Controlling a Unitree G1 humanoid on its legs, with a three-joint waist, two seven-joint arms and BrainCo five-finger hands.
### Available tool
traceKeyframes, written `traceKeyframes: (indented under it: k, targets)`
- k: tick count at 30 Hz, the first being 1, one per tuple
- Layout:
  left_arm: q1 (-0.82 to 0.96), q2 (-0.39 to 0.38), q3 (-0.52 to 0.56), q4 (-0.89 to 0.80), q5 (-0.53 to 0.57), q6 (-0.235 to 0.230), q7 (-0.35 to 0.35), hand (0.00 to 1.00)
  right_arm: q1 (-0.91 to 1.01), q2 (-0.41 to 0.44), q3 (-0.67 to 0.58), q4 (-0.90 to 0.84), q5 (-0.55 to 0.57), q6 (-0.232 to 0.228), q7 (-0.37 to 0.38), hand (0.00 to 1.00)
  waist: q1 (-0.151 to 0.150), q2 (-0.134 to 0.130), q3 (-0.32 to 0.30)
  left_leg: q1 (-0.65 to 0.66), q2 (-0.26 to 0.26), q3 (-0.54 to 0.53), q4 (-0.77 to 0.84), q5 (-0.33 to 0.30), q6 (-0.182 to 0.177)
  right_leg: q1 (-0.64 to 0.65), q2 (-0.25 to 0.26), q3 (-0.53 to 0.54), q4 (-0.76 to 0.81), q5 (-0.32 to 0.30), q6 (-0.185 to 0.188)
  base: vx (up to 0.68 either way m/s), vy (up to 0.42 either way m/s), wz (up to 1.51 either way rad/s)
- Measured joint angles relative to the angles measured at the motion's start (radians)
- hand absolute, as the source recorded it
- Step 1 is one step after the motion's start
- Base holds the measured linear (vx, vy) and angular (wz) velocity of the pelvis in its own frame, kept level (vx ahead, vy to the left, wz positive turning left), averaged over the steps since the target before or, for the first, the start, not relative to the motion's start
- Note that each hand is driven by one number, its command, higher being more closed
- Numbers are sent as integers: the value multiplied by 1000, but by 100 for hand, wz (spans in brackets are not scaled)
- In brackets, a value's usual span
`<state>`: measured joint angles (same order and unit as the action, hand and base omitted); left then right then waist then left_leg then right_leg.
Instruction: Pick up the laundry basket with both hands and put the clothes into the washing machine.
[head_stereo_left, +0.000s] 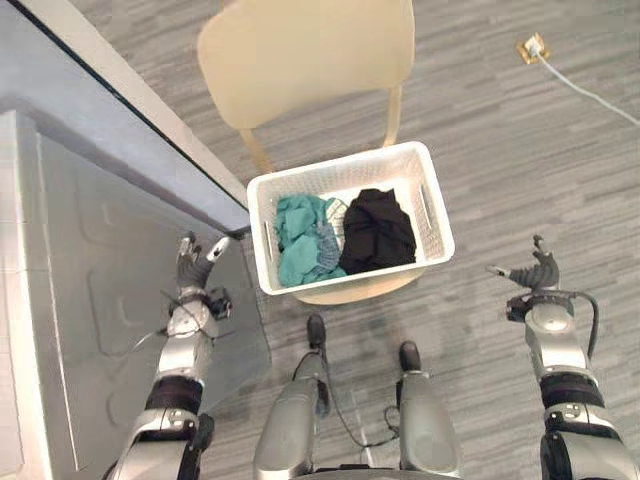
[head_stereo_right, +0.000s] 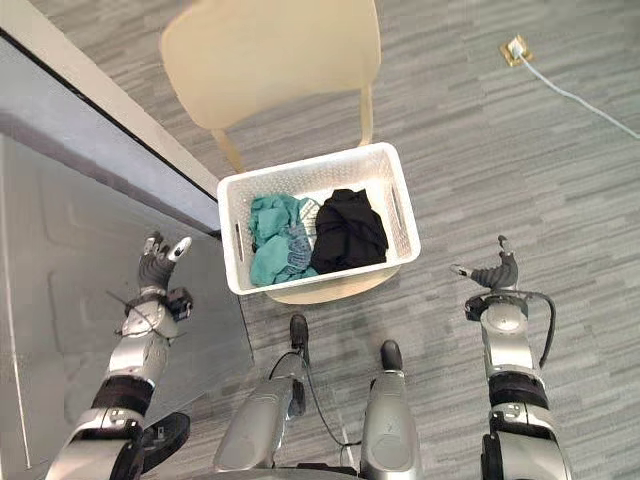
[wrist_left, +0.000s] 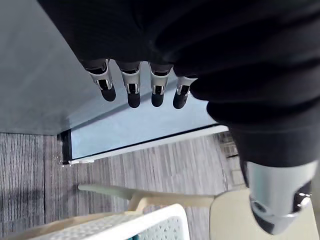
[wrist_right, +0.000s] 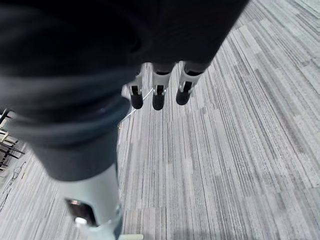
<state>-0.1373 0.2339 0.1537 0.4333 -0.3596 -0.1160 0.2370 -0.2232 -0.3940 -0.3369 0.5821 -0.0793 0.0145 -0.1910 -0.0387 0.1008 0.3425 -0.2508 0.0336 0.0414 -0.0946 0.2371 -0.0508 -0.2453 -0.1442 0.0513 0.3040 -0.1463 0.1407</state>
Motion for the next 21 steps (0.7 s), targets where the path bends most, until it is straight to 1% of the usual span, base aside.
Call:
traceKeyframes:
  k: [1,2,3,4,5,7,8,9,11,12,14,16,17,18,19,20,21]
  targets:
    - [37,-28,18,-1,1,-5,-4,0,35,9,-23,0,0,0,0,0,1,0,-6,16,-3,-5,0,-3,3,25,-2,-8,-13,-1,0,57,-20,17]
    - [59,-36,20,0,3,-5,-7,0,52,18,-34,0,0,0,0,0,0,-1,-7,24,-4,-9,0,-6,5,39,-2,-12,-19,-1,-1,45,-13,17]
    - [101,-58,26,10,8,-5,-19,0,93,39,-57,2,1,0,0,0,1,0,-29,27,-5,-14,0,-9,7,50,-4,-20,-31,-4,-5,64,-3,12]
    - [138,-81,31,50,11,-6,-22,0,131,57,-67,17,1,-1,0,0,4,-1,-55,30,-7,-15,-1,-11,8,58,-8,-22,-38,-4,-5,63,-4,10]
    - [150,-92,37,84,21,-3,-27,0,144,67,-72,30,1,-1,1,0,4,-1,-63,37,-7,-15,-1,-14,5,68,-9,-23,-44,-4,-5,73,-9,0]
    - [190,-131,51,248,48,17,-62,0,190,109,-85,83,0,1,22,0,3,-1,-93,70,-10,-11,-6,-23,5,109,-9,-23,-65,-4,-5,57,-32,-4]
    - [198,-140,53,287,64,26,-65,0,202,124,-91,95,0,1,25,0,3,-1,-100,78,-9,-10,-6,-26,4,117,-9,-22,-70,-4,-5,47,-32,-5]
    - [206,-156,53,336,96,41,-74,0,217,147,-102,121,0,1,32,0,2,-3,-113,86,-9,-8,-6,-31,7,122,-8,-21,-81,-3,-4,30,-24,-11]
    - [252,-196,57,420,221,68,-91,0,235,217,-145,217,12,0,41,0,6,-7,-142,98,0,7,-7,-40,8,140,-1,-10,-107,2,-2,37,-31,-18]
    - [258,-205,61,441,248,71,-92,0,237,238,-160,246,32,0,42,0,9,-9,-143,107,3,14,-7,-43,6,147,2,-5,-112,4,-4,45,-33,-26]
    - [268,-242,135,513,252,80,-107,0,272,301,-197,338,107,3,51,0,20,-16,-152,140,9,36,-7,-54,5,178,4,9,-130,7,-5,44,-35,-26]
    - [268,-243,195,547,265,85,-108,0,315,337,-206,381,118,11,68,0,25,-21,-170,159,11,48,-8,-64,6,195,4,14,-136,7,-5,62,-27,-18]
    - [270,-243,243,575,298,94,-110,0,345,359,-205,387,117,16,85,0,25,-29,-182,173,12,59,-8,-73,2,208,5,22,-138,6,-6,106,-34,-26]
    - [275,-244,270,588,315,103,-111,0,361,374,-209,385,121,15,94,0,25,-31,-185,189,14,70,-8,-79,1,223,5,30,-139,5,-8,85,-30,-26]
    - [277,-246,286,595,319,111,-110,0,368,377,-213,385,119,15,98,0,24,-36,-185,198,15,76,-8,-84,2,229,6,35,-139,5,-8,69,-32,-20]
    - [278,-252,315,601,320,121,-107,0,391,381,-213,386,117,16,106,0,25,-42,-199,206,18,83,-8,-89,2,232,7,35,-132,1,-12,30,-27,-8]
    - [277,-254,325,599,319,121,-107,0,396,387,-213,386,118,15,107,0,26,-42,-200,209,20,84,-8,-90,2,234,9,32,-127,-2,-17,31,-42,4]
